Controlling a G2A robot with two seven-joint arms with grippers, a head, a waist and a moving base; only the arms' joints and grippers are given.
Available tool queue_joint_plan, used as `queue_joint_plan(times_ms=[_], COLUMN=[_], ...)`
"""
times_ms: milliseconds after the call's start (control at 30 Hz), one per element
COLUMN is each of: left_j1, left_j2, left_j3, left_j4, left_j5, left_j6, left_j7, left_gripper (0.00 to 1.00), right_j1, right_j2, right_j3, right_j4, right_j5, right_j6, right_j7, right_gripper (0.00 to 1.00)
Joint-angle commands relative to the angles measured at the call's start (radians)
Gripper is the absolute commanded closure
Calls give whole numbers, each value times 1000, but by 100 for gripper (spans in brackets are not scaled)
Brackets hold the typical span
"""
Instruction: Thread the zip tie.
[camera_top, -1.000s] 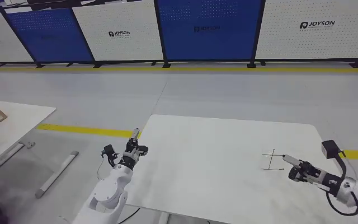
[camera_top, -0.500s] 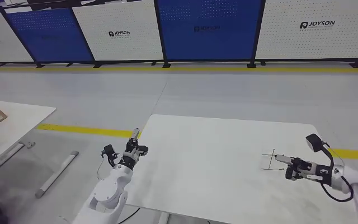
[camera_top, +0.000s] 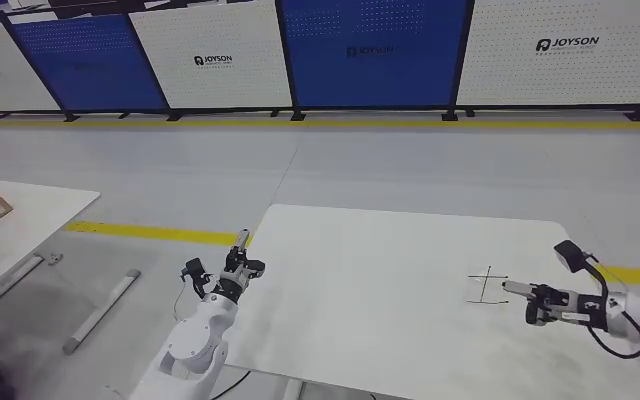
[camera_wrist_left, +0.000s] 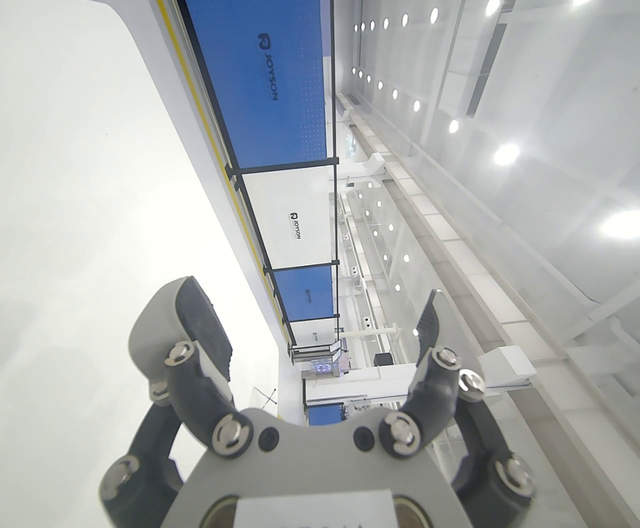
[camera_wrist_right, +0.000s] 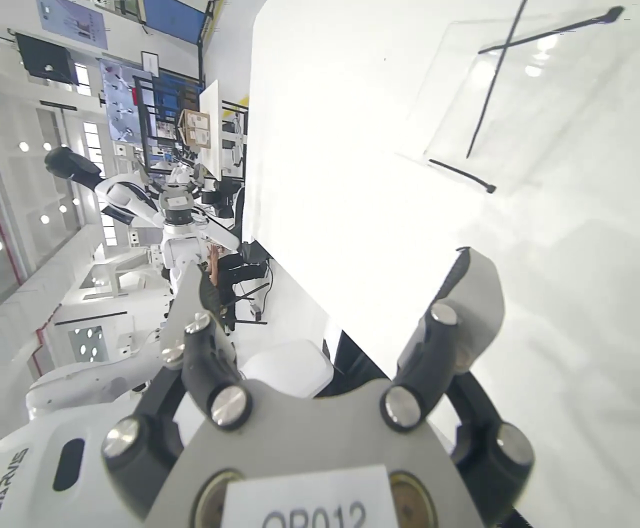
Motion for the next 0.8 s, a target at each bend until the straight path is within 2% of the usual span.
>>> queue_joint_plan(times_ms=[0,100,500,633,767], left_j1=[0,0,0,0,0], left_j2=[0,0,0,0,0], left_j3=[0,0,0,0,0], left_j4=[0,0,0,0,0], left_j5=[0,0,0,0,0], left_j6=[0,0,0,0,0], left_j7=[0,0,0,0,0], left_gripper=[0,0,0,0,0], right_j1=[37,80,81,114,169], right_j2=[13,26,25,18,3], right_j3=[-46,-116,-115,-147,-213], right_j4=[31,66,69,114,183], right_j5=[-11,-31,-32,-33,-36], right_j6=[19,45,45,45,45], right_j7=[0,0,-8,-50,-54], right_gripper=[0,0,0,0,0])
